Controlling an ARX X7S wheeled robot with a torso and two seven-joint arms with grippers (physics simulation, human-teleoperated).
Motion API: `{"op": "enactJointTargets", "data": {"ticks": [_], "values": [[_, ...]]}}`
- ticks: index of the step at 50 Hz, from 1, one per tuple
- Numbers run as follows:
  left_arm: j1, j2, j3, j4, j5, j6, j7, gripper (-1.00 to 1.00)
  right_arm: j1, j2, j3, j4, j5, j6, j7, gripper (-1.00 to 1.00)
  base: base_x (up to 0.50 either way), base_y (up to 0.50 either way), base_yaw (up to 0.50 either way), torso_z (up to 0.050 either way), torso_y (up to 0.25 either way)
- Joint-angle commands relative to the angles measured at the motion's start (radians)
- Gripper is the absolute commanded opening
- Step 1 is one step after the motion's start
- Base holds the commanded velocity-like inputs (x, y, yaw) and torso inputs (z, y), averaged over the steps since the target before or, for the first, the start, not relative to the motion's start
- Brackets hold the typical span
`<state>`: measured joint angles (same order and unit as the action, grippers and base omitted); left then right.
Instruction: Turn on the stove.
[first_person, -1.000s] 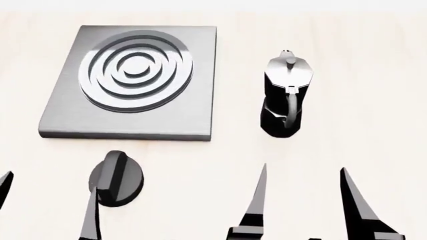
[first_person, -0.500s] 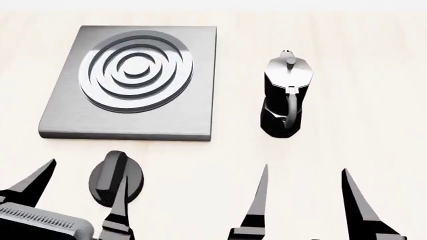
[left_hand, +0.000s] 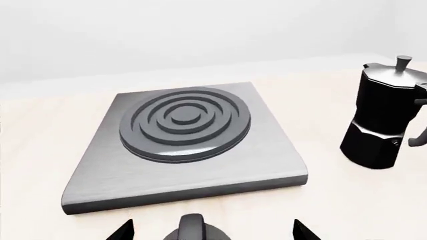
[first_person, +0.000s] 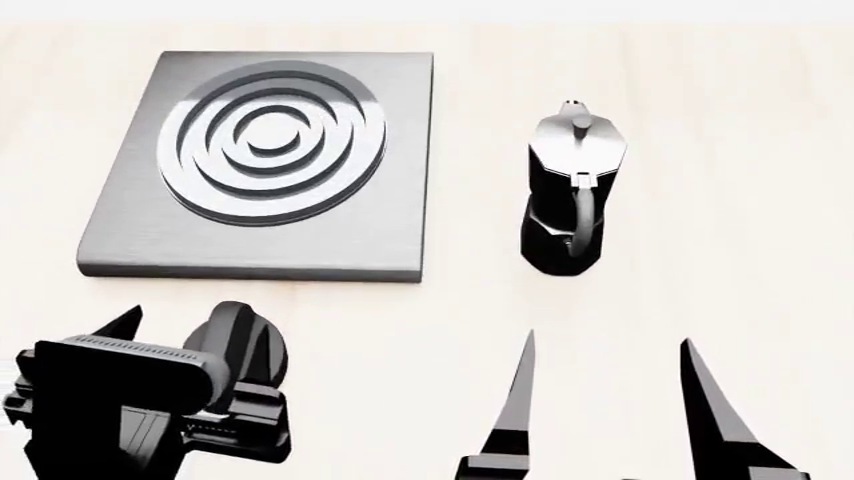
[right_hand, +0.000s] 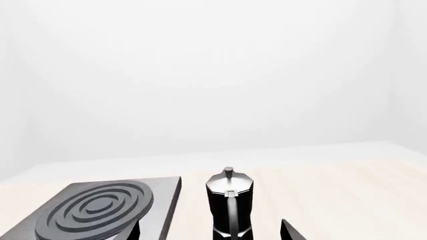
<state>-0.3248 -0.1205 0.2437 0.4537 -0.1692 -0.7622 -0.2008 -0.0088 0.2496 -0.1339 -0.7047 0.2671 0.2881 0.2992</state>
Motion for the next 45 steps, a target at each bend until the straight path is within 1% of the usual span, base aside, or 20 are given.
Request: {"op": "enactJointTargets", "data": {"ticks": [1,27,45], "values": [[-0.022,0.022,-0.012,-0.051,-0.008,0.016,0.018,1.0,-0.004,-0.011,0.018,-0.015,-0.013,0.006,-0.007,1.0,0.0,0.0,0.0,0.0,0.0],[0.01,0.016,0.021,-0.161,-0.017,0.133,-0.006,1.0,-0.001,0.008,-0.004,-0.008,-0.001,-0.004,0.015,1.0,0.0,0.0,0.0,0.0,0.0],[-0.006,0.015,0.05,-0.22,-0.024,0.166,-0.021,1.0,0.001,0.02,-0.013,-0.013,0.009,-0.005,0.03,1.0,0.0,0.0,0.0,0.0,0.0]]}}
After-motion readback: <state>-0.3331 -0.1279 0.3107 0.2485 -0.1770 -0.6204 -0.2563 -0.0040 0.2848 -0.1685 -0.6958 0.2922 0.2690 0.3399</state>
